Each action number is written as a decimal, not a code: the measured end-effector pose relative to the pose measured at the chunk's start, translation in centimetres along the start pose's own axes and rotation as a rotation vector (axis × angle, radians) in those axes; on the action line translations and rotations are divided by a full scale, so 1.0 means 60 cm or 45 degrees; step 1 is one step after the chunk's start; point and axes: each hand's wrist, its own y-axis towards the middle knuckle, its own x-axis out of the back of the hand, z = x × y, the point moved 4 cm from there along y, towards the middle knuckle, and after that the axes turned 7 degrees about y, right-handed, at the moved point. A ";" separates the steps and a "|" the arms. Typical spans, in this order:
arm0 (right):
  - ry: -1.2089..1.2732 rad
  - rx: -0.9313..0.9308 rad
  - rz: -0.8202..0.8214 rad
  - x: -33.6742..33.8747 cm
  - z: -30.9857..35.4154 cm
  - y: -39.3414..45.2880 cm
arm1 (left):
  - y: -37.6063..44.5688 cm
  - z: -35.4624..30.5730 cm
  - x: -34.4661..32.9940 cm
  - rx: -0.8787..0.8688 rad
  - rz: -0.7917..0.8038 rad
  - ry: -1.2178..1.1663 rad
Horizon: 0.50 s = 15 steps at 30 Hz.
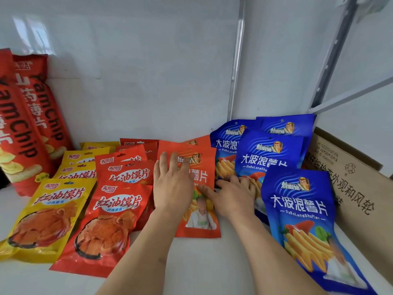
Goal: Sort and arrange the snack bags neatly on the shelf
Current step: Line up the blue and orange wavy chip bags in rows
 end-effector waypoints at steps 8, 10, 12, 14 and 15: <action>0.114 0.009 -0.086 0.008 0.002 0.001 | 0.005 0.002 -0.034 0.014 -0.007 -0.082; 0.287 0.051 -0.118 0.023 -0.002 -0.006 | 0.008 0.003 -0.037 0.013 -0.032 -0.047; 0.501 0.099 -0.153 0.047 -0.006 -0.022 | 0.011 -0.001 -0.033 0.017 -0.062 0.001; 0.666 0.141 -0.145 0.078 -0.012 -0.042 | 0.010 -0.008 -0.024 0.011 -0.091 0.043; 0.725 0.157 -0.144 0.094 -0.018 -0.055 | 0.008 -0.013 -0.018 0.006 -0.091 0.057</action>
